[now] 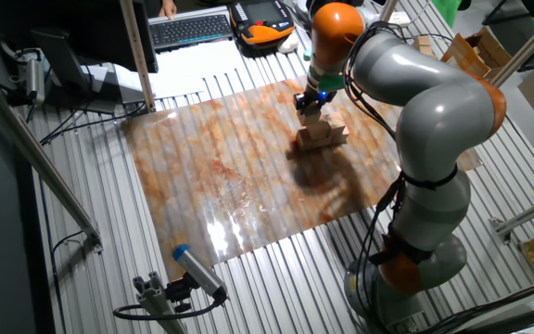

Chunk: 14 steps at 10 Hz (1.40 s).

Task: Stack the blocks into a pyramid shape

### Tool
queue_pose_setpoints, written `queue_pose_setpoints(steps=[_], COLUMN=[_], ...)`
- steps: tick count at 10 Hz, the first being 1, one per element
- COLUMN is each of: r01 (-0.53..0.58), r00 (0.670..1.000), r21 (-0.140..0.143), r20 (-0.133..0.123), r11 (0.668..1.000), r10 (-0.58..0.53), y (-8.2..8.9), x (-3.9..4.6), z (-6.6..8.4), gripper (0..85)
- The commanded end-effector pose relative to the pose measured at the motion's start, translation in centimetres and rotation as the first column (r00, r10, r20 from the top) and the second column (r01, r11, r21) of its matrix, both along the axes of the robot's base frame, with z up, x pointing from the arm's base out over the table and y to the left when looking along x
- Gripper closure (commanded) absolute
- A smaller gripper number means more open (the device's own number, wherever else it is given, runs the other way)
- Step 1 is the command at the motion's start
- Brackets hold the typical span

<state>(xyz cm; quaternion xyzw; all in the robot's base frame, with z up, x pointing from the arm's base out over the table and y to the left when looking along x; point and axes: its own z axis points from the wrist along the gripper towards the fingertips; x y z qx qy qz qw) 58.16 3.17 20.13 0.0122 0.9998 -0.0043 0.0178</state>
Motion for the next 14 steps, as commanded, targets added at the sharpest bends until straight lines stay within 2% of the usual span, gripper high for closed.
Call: queue_pose_setpoints(steps=[1, 3, 7, 11, 14], r01=[-0.002, -0.003, -0.017, -0.045, -0.051], r00=[1.0, 1.0, 1.0, 0.999, 0.998], r21=[-0.001, -0.013, -0.012, 0.0, 0.0], r20=[0.0, 0.003, 0.007, 0.021, 0.029], r11=[1.0, 1.0, 1.0, 0.999, 0.999], r10=[0.002, 0.003, 0.017, 0.045, 0.051], y=[-0.2, -0.6, -2.0, -3.5, -3.9], x=[-0.1, -0.26, -0.34, -0.3, -0.51], z=[0.0, -0.2, -0.3, -1.5, -1.6], gripper=[85.0, 85.0, 85.0, 85.0, 85.0])
